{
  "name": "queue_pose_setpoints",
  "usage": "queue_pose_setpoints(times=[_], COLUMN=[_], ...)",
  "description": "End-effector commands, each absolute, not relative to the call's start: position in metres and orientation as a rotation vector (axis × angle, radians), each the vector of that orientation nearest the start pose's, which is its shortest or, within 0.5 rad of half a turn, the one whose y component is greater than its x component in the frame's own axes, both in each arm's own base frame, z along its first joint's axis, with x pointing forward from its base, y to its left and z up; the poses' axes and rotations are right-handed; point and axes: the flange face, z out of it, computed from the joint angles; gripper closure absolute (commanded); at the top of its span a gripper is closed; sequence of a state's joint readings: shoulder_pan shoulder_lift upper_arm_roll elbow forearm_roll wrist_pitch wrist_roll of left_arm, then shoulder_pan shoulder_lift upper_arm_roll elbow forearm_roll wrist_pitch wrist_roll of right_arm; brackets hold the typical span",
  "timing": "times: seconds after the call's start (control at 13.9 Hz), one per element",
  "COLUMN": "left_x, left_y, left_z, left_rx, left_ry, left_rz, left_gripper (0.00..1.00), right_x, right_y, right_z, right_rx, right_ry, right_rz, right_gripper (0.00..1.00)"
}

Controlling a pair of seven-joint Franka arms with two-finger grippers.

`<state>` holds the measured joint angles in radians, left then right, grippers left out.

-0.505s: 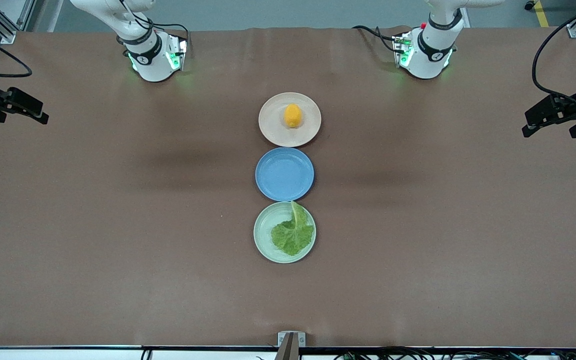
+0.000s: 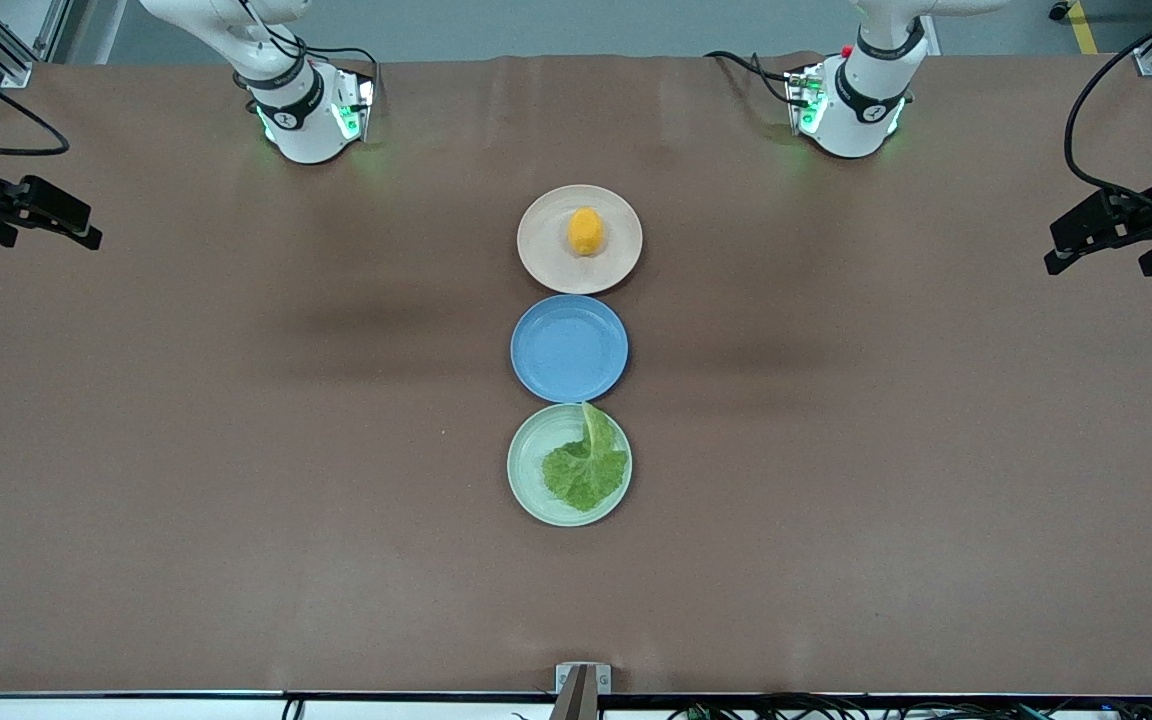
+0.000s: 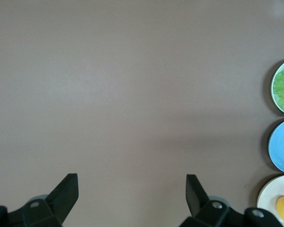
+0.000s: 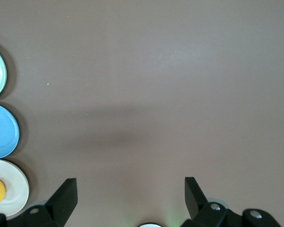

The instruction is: Pick lemon and lettuce from plates

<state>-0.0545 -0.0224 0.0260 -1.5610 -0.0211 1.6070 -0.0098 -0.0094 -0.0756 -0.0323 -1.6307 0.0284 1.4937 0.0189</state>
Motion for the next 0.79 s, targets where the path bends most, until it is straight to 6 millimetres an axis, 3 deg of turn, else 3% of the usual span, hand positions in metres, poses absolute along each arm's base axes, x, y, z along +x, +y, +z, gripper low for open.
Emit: queue_pose_setpoints(times=[0.0,0.07,0.22,0.43,0.72], left_x=[0.554,0.559,0.567,0.590,0.607], left_y=[-0.029,-0.041,-0.085,-0.181,-0.301], left_z=[0.642,0.633,0.606,0.555,0.482], left_rx=[-3.181,-3.188,-3.238,-3.228,-3.238], left_ry=[0.005,0.011,0.012,-0.105,-0.331], left_rz=[-0.095,-0.067,0.024,0.169,0.153], left_gripper=[0.00,0.00,0.00,0.00,0.00], right_x=[0.517,0.517,0.517,0.517,0.517], right_y=[-0.016,-0.017,-0.018,-0.020,-0.021], right_z=[0.631,0.631,0.631,0.630,0.630], right_rx=[-3.090,-3.090,-3.090,-3.089,-3.089], right_ry=[0.108,0.113,0.113,0.123,0.123], right_rz=[0.081,0.080,0.080,0.083,0.083], right_gripper=[0.00,0.00,0.00,0.00,0.00])
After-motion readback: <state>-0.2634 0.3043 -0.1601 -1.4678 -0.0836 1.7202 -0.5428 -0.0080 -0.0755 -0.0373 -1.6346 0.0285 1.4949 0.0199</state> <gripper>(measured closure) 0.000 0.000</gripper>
